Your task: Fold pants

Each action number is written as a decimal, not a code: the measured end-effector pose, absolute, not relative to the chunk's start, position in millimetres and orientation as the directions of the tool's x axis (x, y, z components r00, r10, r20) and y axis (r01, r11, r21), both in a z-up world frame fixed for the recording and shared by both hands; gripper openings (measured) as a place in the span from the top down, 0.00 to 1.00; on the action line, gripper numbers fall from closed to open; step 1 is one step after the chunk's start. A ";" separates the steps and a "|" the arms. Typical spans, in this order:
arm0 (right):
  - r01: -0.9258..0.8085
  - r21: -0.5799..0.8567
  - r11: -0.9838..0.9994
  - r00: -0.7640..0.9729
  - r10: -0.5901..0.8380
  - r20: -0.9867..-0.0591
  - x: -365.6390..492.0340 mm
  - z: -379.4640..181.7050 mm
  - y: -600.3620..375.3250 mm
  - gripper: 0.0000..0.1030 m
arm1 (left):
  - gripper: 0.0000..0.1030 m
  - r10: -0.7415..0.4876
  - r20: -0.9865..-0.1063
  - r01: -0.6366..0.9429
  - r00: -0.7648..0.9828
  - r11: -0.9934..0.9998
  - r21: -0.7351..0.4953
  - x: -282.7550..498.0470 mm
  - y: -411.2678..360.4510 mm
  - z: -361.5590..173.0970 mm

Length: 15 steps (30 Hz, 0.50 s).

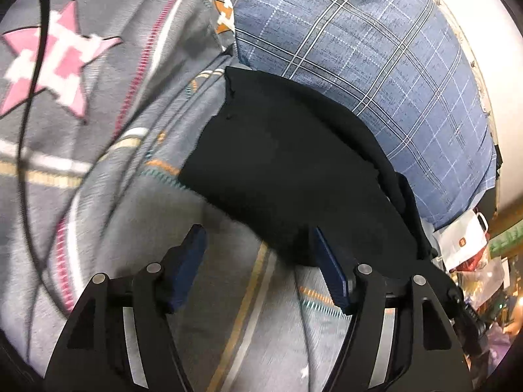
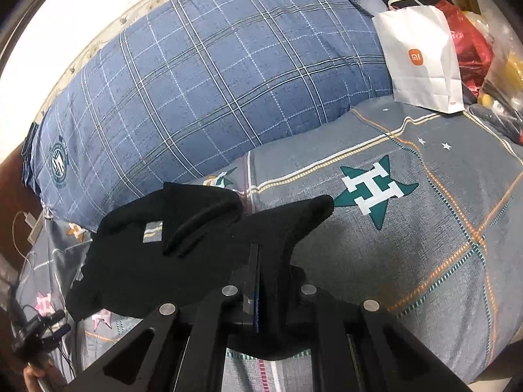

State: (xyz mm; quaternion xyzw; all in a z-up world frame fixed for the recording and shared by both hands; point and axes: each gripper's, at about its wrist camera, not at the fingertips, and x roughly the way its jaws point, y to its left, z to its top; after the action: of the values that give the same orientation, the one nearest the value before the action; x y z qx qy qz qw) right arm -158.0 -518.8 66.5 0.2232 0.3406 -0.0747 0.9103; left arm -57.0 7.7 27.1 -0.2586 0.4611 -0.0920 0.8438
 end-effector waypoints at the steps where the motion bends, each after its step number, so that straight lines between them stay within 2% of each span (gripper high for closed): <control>1: 0.290 0.356 0.888 0.753 0.018 -0.658 -157.1 63.5 -520.6 0.93 | 0.29 -0.391 -0.724 -0.090 0.569 0.845 -0.527 -52.4 4.6 26.1; 2: 0.296 0.359 0.885 0.750 0.018 -0.661 -156.2 61.2 -521.3 0.93 | 0.26 -0.385 -0.725 -0.105 0.571 0.841 -0.530 -44.5 -0.4 23.4; 6: 0.314 0.401 0.860 0.747 0.037 -0.664 -152.1 49.9 -527.5 0.93 | 0.29 -0.416 -0.708 -0.113 0.571 0.814 -0.570 -20.0 -14.7 15.5; 8: 0.313 0.414 0.855 0.750 0.045 -0.660 -150.8 49.3 -528.6 0.93 | 0.91 -0.468 -0.684 -0.056 0.559 0.802 -0.595 -10.5 -23.2 19.1; 10: 0.306 0.422 0.854 0.757 0.051 -0.652 -151.9 53.5 -528.6 0.93 | 0.91 -0.498 -0.683 -0.010 0.533 0.804 -0.594 -6.9 -30.1 27.5; 15: 0.264 0.442 0.857 0.793 0.068 -0.605 -165.9 81.9 -527.1 0.93 | 0.91 -0.565 -0.610 0.082 0.556 0.768 -0.635 -27.5 -16.0 75.7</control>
State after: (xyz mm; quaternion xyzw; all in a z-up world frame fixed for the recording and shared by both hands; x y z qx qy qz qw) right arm -165.9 -527.1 81.9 0.2619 0.3168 -0.0541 0.9100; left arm -27.5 -16.0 75.7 -0.2806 0.4297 -0.1934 0.8362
